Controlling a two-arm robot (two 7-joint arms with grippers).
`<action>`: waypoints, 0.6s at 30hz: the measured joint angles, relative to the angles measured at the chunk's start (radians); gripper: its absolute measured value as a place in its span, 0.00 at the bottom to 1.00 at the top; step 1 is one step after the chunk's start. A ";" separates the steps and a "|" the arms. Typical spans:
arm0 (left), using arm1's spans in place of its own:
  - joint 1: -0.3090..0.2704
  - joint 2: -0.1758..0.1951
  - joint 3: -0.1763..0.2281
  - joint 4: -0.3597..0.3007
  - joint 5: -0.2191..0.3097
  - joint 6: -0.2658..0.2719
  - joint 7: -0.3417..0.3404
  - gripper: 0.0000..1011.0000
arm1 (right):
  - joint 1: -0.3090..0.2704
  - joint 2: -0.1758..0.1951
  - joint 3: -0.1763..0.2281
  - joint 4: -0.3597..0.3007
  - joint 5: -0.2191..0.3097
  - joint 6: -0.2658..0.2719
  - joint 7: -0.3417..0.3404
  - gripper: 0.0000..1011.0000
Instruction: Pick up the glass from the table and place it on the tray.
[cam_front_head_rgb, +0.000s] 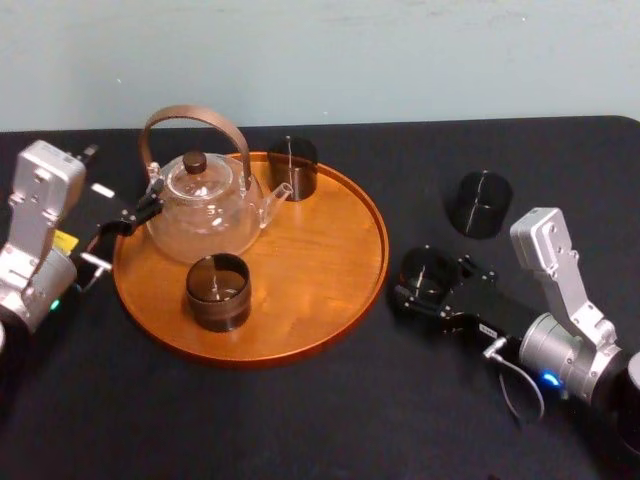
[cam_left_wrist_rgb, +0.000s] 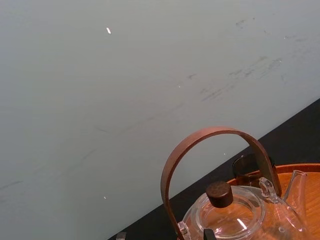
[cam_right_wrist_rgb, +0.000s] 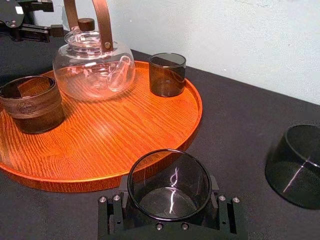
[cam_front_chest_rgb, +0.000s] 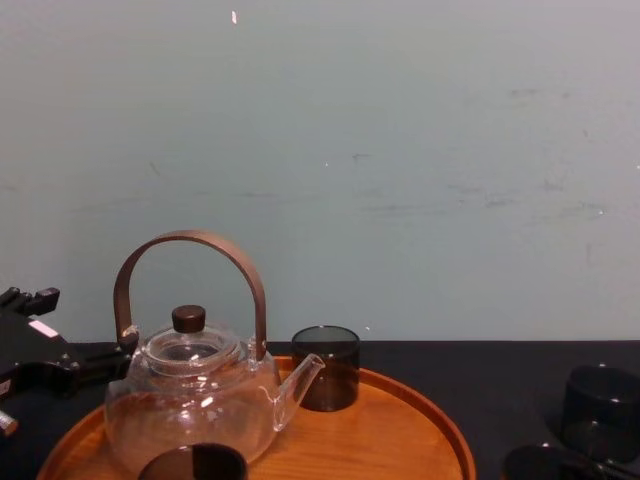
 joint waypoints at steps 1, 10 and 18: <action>0.000 0.000 0.000 0.000 0.000 0.000 0.000 0.99 | 0.000 0.000 0.000 0.000 0.000 0.000 0.000 0.89; 0.000 0.000 0.000 0.000 0.000 0.000 0.000 0.99 | -0.001 0.000 0.000 -0.001 0.001 0.000 -0.001 0.89; 0.000 0.000 0.000 0.000 0.000 0.000 0.000 0.99 | -0.001 0.000 0.000 -0.001 0.001 0.000 -0.001 0.89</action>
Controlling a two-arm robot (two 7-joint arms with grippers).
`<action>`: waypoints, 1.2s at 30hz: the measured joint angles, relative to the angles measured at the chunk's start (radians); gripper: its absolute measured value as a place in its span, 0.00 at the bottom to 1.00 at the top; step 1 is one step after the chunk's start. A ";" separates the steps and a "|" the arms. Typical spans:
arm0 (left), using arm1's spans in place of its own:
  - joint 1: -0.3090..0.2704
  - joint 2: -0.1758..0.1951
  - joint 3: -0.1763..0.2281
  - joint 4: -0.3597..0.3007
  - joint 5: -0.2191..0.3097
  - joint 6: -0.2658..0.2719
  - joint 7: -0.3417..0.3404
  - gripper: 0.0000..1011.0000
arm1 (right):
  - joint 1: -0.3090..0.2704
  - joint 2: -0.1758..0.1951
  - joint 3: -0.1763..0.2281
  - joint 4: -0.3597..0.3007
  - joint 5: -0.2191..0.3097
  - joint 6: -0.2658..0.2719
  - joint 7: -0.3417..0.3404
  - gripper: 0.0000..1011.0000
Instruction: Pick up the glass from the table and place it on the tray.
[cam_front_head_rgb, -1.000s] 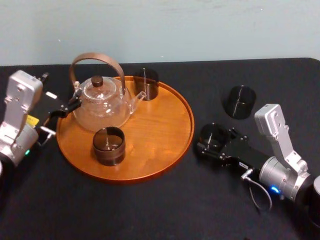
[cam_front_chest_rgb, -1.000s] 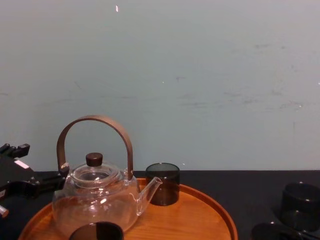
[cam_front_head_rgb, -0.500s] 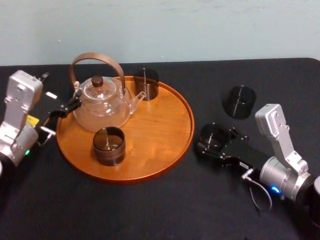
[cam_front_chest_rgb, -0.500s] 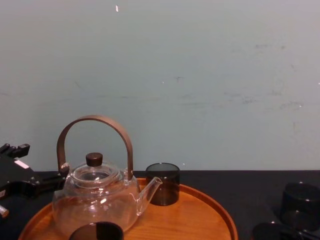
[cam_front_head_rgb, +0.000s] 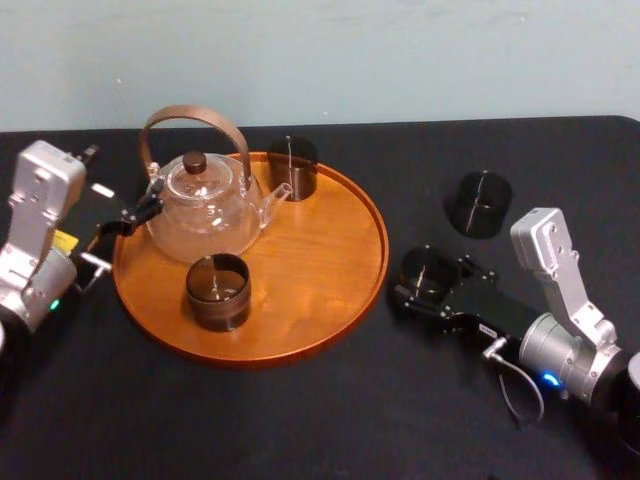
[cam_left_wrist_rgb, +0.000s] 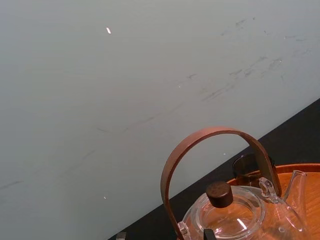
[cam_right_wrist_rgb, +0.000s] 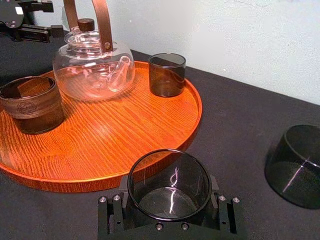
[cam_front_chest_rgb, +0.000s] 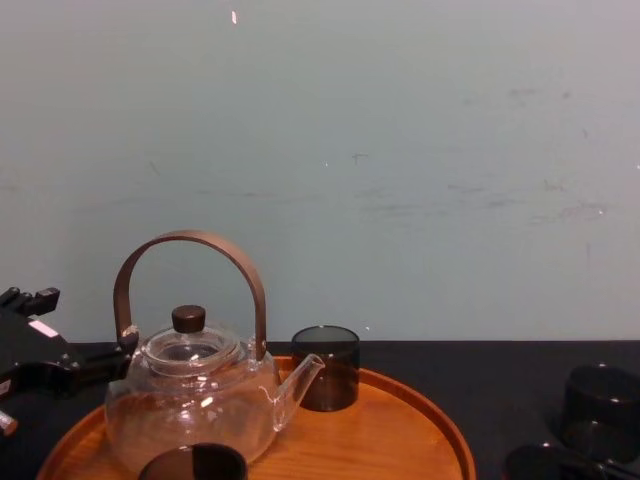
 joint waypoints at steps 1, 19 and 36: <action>0.000 0.000 0.000 0.000 0.000 0.000 0.000 0.99 | 0.000 0.000 0.000 0.000 0.000 0.000 0.000 0.89; 0.000 0.000 0.000 0.000 0.000 0.000 0.000 0.99 | 0.008 0.003 -0.008 0.009 0.011 -0.012 0.033 0.89; 0.000 0.000 0.000 0.000 0.000 0.000 0.000 0.99 | 0.029 0.039 -0.044 -0.050 0.071 -0.016 0.102 0.89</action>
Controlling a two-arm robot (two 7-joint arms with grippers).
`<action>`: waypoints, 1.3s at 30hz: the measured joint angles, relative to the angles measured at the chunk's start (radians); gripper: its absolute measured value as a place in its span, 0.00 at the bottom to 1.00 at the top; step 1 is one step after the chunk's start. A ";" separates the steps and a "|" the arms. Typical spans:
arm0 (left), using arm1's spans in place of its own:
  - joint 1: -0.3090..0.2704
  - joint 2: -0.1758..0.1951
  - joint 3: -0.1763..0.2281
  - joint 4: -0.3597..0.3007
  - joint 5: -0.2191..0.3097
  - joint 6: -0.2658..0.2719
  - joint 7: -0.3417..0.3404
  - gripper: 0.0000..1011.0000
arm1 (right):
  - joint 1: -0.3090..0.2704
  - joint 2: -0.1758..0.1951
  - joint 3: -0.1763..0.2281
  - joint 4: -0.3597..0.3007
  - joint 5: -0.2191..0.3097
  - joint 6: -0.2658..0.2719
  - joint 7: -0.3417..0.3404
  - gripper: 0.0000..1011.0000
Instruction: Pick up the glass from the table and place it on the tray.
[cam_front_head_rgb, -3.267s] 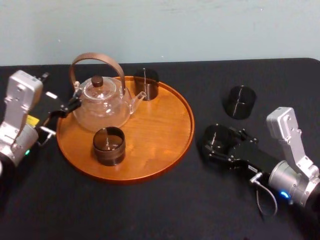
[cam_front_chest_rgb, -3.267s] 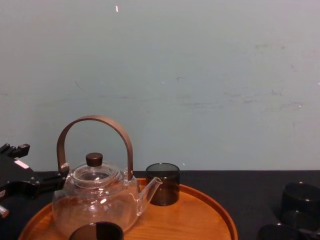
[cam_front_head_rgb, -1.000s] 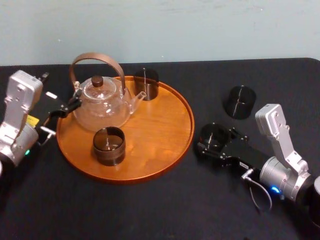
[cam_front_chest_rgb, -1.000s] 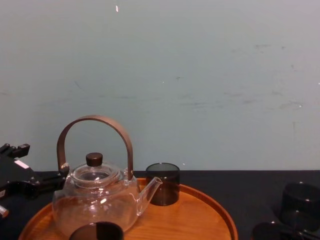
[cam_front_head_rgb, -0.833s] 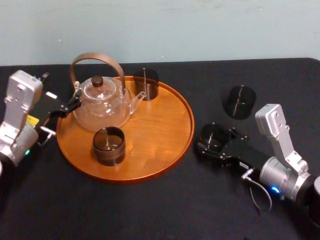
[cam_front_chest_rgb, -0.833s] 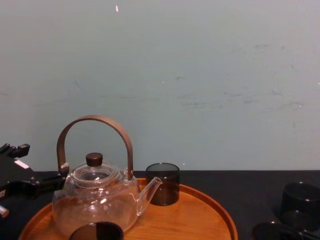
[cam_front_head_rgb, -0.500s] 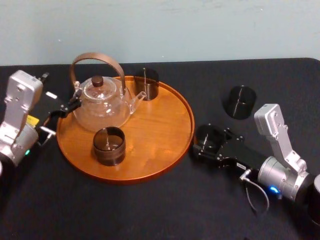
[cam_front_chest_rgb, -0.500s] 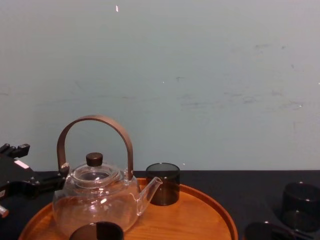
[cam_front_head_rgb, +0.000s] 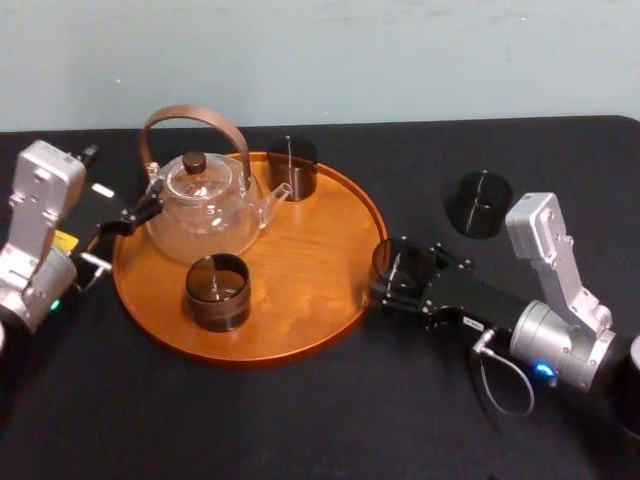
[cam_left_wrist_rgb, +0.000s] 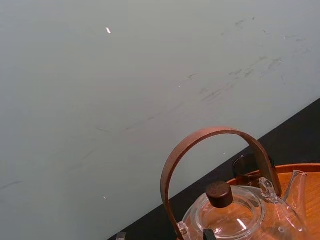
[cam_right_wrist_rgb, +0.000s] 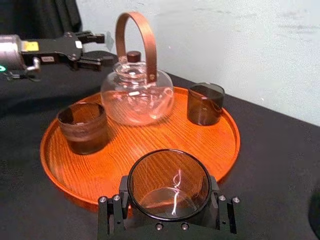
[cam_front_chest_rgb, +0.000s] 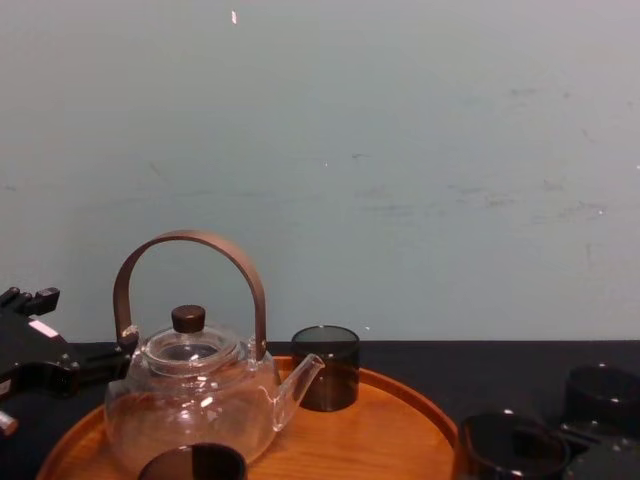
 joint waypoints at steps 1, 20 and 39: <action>0.000 0.000 0.000 0.000 0.000 0.000 0.000 0.99 | 0.002 0.002 -0.005 -0.008 0.002 0.001 0.001 0.89; 0.000 0.000 0.000 0.000 0.000 0.000 0.000 0.99 | 0.092 -0.015 -0.111 -0.031 -0.009 0.031 0.035 0.89; 0.000 0.000 0.000 0.000 0.000 0.000 0.000 0.99 | 0.174 -0.062 -0.190 0.062 -0.022 0.015 0.060 0.89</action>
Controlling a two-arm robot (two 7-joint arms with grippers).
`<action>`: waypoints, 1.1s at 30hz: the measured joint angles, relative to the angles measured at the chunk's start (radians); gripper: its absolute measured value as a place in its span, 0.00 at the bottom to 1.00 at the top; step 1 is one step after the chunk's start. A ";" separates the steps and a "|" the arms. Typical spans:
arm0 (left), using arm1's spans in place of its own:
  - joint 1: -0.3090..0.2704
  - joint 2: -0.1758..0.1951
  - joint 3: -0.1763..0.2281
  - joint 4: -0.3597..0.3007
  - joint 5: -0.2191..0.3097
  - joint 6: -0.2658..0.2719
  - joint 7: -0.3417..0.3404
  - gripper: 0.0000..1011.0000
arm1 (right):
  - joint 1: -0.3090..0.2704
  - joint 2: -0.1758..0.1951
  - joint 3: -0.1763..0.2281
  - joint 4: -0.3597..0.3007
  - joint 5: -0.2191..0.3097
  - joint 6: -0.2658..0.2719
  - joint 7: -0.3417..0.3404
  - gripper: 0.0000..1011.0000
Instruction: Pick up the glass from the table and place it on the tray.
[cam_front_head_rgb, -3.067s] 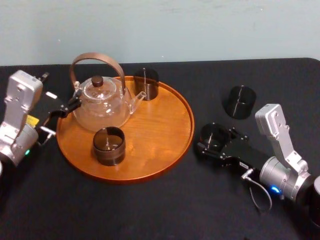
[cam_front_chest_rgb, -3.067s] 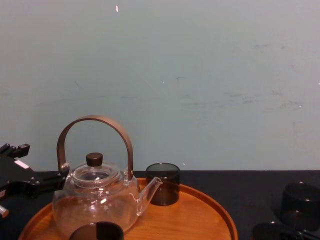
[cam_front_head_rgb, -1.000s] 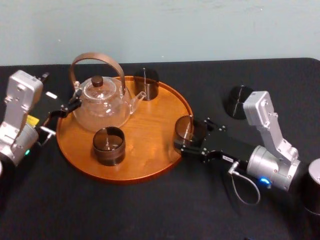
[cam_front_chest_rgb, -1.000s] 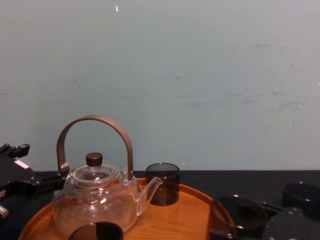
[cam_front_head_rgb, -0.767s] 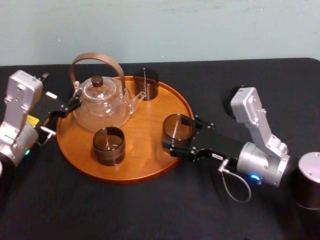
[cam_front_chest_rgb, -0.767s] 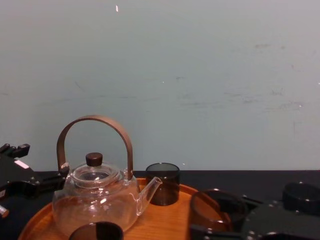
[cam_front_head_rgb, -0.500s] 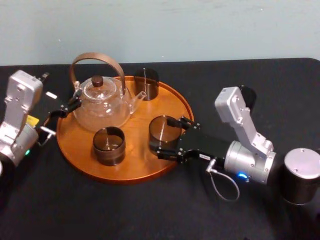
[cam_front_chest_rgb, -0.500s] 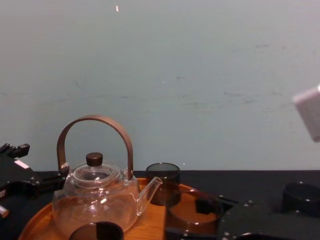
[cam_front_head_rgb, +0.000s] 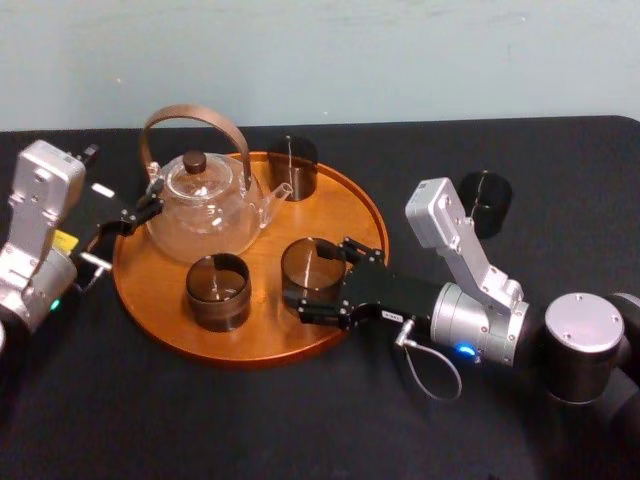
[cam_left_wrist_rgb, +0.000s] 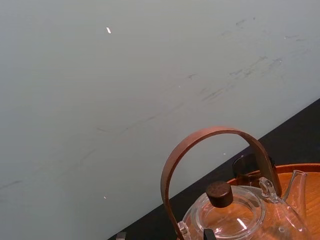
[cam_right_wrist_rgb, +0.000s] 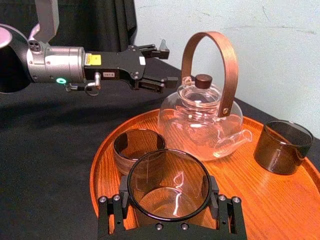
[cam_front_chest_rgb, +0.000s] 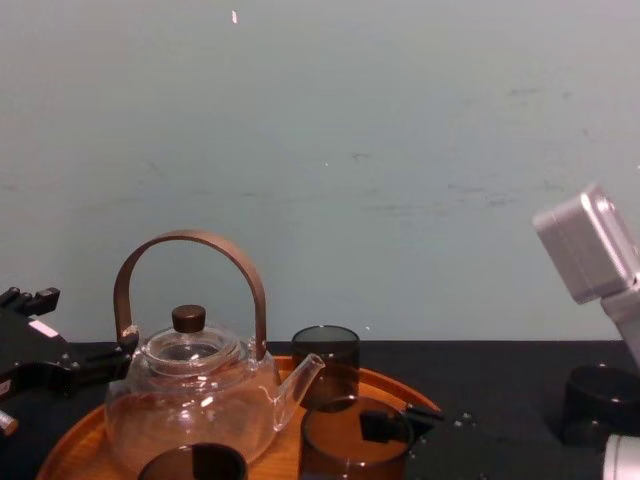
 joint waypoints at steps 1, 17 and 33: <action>0.000 0.000 0.000 0.000 0.000 0.000 0.000 0.99 | 0.003 -0.002 -0.002 0.008 0.000 -0.003 0.001 0.89; 0.000 0.000 0.000 0.000 0.000 0.000 0.000 0.99 | 0.039 -0.022 0.004 0.106 0.018 -0.030 0.014 0.89; 0.000 0.000 0.000 0.000 0.000 0.000 0.000 0.99 | 0.060 -0.034 0.005 0.150 0.035 -0.035 0.027 0.89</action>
